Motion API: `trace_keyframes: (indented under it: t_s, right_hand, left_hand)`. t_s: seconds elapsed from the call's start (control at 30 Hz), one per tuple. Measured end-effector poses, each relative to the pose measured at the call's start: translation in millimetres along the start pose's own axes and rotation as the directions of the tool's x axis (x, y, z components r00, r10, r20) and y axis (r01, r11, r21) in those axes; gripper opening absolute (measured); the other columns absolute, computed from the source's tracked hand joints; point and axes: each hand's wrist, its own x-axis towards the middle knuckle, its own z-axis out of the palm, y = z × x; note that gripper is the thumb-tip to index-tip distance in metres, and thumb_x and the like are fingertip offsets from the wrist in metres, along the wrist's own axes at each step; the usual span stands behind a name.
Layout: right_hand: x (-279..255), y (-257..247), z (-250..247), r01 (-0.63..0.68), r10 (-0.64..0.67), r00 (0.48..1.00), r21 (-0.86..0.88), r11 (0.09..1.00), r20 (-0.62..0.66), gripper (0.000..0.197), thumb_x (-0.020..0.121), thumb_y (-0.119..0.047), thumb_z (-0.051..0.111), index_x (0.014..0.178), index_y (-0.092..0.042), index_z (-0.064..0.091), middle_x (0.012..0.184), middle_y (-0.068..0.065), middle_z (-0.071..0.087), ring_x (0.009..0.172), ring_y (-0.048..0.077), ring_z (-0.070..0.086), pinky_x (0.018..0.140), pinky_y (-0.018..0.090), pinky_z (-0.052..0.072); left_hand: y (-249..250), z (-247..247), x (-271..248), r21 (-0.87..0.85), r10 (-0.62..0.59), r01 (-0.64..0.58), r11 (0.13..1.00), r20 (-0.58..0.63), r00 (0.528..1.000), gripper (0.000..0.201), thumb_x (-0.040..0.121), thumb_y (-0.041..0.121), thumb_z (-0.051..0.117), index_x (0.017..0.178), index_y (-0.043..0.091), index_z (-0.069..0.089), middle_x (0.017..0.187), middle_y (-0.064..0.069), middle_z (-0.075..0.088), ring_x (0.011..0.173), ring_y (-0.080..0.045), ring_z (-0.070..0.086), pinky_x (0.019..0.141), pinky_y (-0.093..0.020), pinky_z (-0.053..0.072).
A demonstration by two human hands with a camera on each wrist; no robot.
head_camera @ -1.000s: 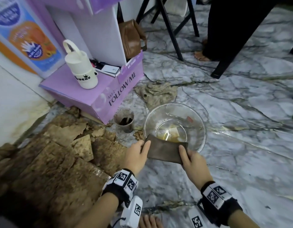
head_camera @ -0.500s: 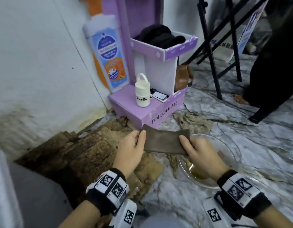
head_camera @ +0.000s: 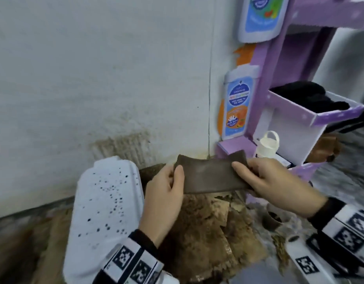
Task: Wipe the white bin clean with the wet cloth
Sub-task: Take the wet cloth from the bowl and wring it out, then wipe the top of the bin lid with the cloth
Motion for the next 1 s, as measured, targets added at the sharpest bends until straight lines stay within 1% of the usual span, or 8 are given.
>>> trace_keyframes:
  t_s: [0.1, 0.17, 0.3, 0.5, 0.6, 0.7, 0.83, 1.0]
  right_hand:
    - [26, -30, 21, 0.09, -0.089, 0.994, -0.01, 0.996, 0.061, 0.048, 0.101, -0.04, 0.049, 0.059, -0.016, 0.042, 0.051, -0.007, 0.057, 0.048, 0.009, 0.05, 0.05, 0.02, 0.034]
    - [43, -50, 36, 0.132, -0.132, 0.982, 0.005, 0.991, 0.132, 0.048, 0.101, -0.041, 0.049, 0.063, -0.013, 0.047, 0.055, 0.001, 0.061, 0.049, 0.013, 0.052, 0.05, 0.025, 0.037]
    - [67, -83, 60, 0.215, -0.201, 0.95, -0.033, 0.976, 0.238, 0.047, 0.102, -0.042, 0.046, 0.066, -0.012, 0.049, 0.057, 0.005, 0.059, 0.053, 0.019, 0.052, 0.059, 0.039, 0.04]
    - [72, -115, 102, 0.234, -0.233, 0.916, 0.036, 0.972, 0.325, 0.043, 0.103, -0.04, 0.046, 0.069, -0.016, 0.054, 0.054, -0.005, 0.065, 0.049, 0.007, 0.058, 0.053, 0.019, 0.038]
    - [60, -123, 121, 0.171, -0.19, 0.913, 0.085, 0.982, 0.361, 0.043, 0.105, -0.038, 0.045, 0.071, -0.012, 0.055, 0.055, -0.009, 0.067, 0.047, 0.007, 0.059, 0.052, 0.017, 0.04]
    - [44, -130, 137, 0.1, -0.136, 0.927, 0.119, 0.988, 0.351, 0.043, 0.106, -0.036, 0.045, 0.075, -0.008, 0.054, 0.055, 0.0, 0.065, 0.046, 0.012, 0.06, 0.05, 0.017, 0.042]
    - [24, -131, 156, 0.061, -0.077, 0.942, 0.058, 0.996, 0.326, 0.043, 0.106, -0.036, 0.043, 0.075, -0.008, 0.053, 0.064, 0.005, 0.068, 0.053, 0.016, 0.061, 0.052, 0.025, 0.047]
    - [0, -130, 172, 0.048, -0.04, 0.947, -0.019, 0.999, 0.318, 0.041, 0.107, -0.034, 0.041, 0.071, -0.014, 0.044, 0.068, 0.005, 0.051, 0.056, 0.02, 0.05, 0.049, 0.026, 0.03]
  left_hand:
    - [-5, -40, -2, 0.048, -0.014, 0.019, 0.999, -0.106, 0.994, 0.048, 0.105, 0.048, 0.044, 0.081, 0.007, 0.049, 0.06, -0.012, 0.038, 0.052, -0.022, 0.039, 0.056, -0.041, 0.03]
    - [-6, -68, -7, 0.079, -0.026, 0.038, 0.996, -0.147, 0.989, 0.049, 0.106, 0.043, 0.045, 0.081, 0.002, 0.045, 0.062, -0.02, 0.038, 0.053, -0.022, 0.037, 0.056, -0.041, 0.03]
    - [-10, -110, -14, 0.11, -0.065, 0.089, 0.99, -0.21, 0.976, 0.045, 0.105, 0.042, 0.047, 0.082, 0.004, 0.05, 0.059, -0.008, 0.038, 0.052, -0.015, 0.036, 0.054, -0.037, 0.029]
    - [-32, -154, -35, 0.195, -0.077, 0.126, 0.973, -0.242, 0.967, 0.046, 0.106, 0.042, 0.047, 0.088, 0.0, 0.054, 0.061, -0.024, 0.042, 0.052, -0.021, 0.036, 0.054, -0.037, 0.028]
    - [-42, -164, -46, 0.312, -0.071, 0.144, 0.939, -0.234, 0.97, 0.037, 0.106, 0.039, 0.048, 0.085, 0.009, 0.057, 0.057, -0.015, 0.049, 0.049, -0.013, 0.04, 0.053, -0.028, 0.029]
    - [-46, -173, -56, 0.458, -0.046, 0.129, 0.879, -0.187, 0.981, 0.029, 0.106, 0.039, 0.049, 0.088, 0.017, 0.055, 0.052, 0.005, 0.047, 0.045, -0.01, 0.042, 0.049, -0.024, 0.027]
    - [-56, -177, -64, 0.671, -0.051, 0.144, 0.728, -0.156, 0.986, 0.025, 0.106, 0.043, 0.046, 0.097, 0.021, 0.052, 0.056, 0.005, 0.052, 0.048, -0.011, 0.048, 0.047, -0.03, 0.027]
    - [-50, -172, -69, 0.839, 0.003, 0.069, 0.54, -0.084, 0.996, 0.023, 0.107, 0.045, 0.041, 0.107, 0.023, 0.047, 0.064, 0.007, 0.051, 0.059, -0.019, 0.056, 0.047, -0.031, 0.029]
